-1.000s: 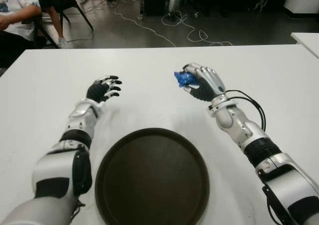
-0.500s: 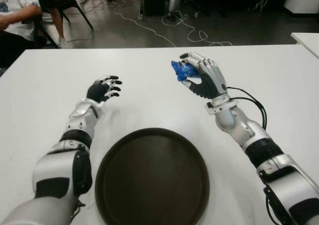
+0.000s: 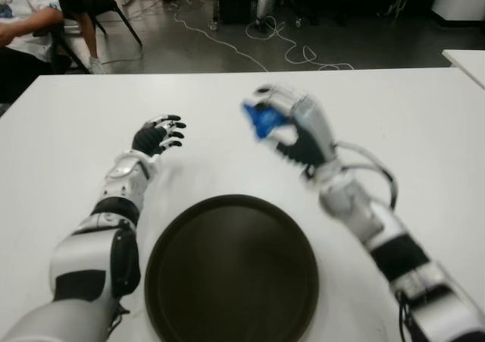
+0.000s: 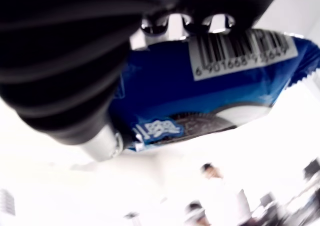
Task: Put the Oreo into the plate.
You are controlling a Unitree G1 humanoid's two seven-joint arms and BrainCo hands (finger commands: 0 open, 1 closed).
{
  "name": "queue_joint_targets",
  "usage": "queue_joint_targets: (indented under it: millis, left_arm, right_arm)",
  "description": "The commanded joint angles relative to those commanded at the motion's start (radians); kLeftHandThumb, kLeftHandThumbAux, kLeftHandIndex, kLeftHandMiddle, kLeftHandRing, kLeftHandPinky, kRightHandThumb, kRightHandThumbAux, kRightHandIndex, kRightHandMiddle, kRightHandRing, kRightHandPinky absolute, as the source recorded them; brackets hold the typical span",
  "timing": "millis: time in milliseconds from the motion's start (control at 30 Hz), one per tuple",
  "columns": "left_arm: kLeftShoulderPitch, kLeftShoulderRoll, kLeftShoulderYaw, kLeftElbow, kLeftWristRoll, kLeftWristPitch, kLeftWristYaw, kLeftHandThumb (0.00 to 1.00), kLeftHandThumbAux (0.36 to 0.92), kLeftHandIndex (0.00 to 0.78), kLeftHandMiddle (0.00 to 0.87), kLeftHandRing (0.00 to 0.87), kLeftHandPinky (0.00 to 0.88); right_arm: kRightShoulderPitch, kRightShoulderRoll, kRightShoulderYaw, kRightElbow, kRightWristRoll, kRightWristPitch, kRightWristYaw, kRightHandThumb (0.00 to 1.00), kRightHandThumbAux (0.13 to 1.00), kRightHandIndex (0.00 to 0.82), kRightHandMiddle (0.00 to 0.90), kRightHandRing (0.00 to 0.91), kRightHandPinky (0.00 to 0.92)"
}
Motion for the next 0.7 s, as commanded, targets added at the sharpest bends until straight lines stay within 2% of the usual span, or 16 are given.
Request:
queue_joint_targets:
  millis: [100,233,333,433,533,667,700]
  left_arm:
    - [-0.001,-0.001,0.000,0.001,0.001,-0.001,0.004,0.825,0.680,0.413,0.469,0.528,0.543]
    - [-0.001,-0.002,0.003,0.002,-0.002,-0.003,-0.004,0.825,0.680,0.413,0.469,0.529,0.547]
    - [-0.001,-0.002,0.004,0.003,-0.004,-0.003,-0.009,0.825,0.680,0.412,0.469,0.529,0.545]
    - [-0.002,-0.003,0.006,0.003,-0.005,-0.002,-0.011,0.826,0.679,0.415,0.468,0.525,0.535]
    - [-0.003,-0.003,0.009,0.005,-0.006,0.001,-0.007,0.827,0.678,0.419,0.466,0.521,0.530]
    - [-0.003,-0.005,0.011,0.007,-0.007,0.002,-0.001,0.827,0.678,0.420,0.466,0.520,0.527]
    - [-0.003,-0.005,0.011,0.007,-0.006,0.002,0.001,0.827,0.678,0.420,0.466,0.520,0.526]
  right_arm:
    - [0.009,-0.016,0.017,-0.062,0.041,-0.006,0.118,0.697,0.725,0.435,0.810,0.817,0.836]
    - [-0.005,-0.067,0.028,-0.145,0.167,-0.029,0.317,0.697,0.726,0.435,0.808,0.815,0.833]
    - [0.004,-0.084,0.039,-0.218,0.237,-0.008,0.438,0.697,0.725,0.435,0.812,0.818,0.838]
    - [-0.007,-0.095,0.046,-0.232,0.306,-0.015,0.525,0.699,0.724,0.436,0.816,0.821,0.837]
    - [-0.005,-0.125,0.028,-0.354,0.365,0.075,0.643,0.700,0.724,0.435,0.816,0.824,0.836]
    - [-0.005,-0.139,0.019,-0.264,0.349,0.029,0.674,0.702,0.723,0.434,0.810,0.821,0.831]
    - [-0.019,-0.132,0.033,-0.193,0.290,0.013,0.647,0.702,0.723,0.434,0.808,0.820,0.830]
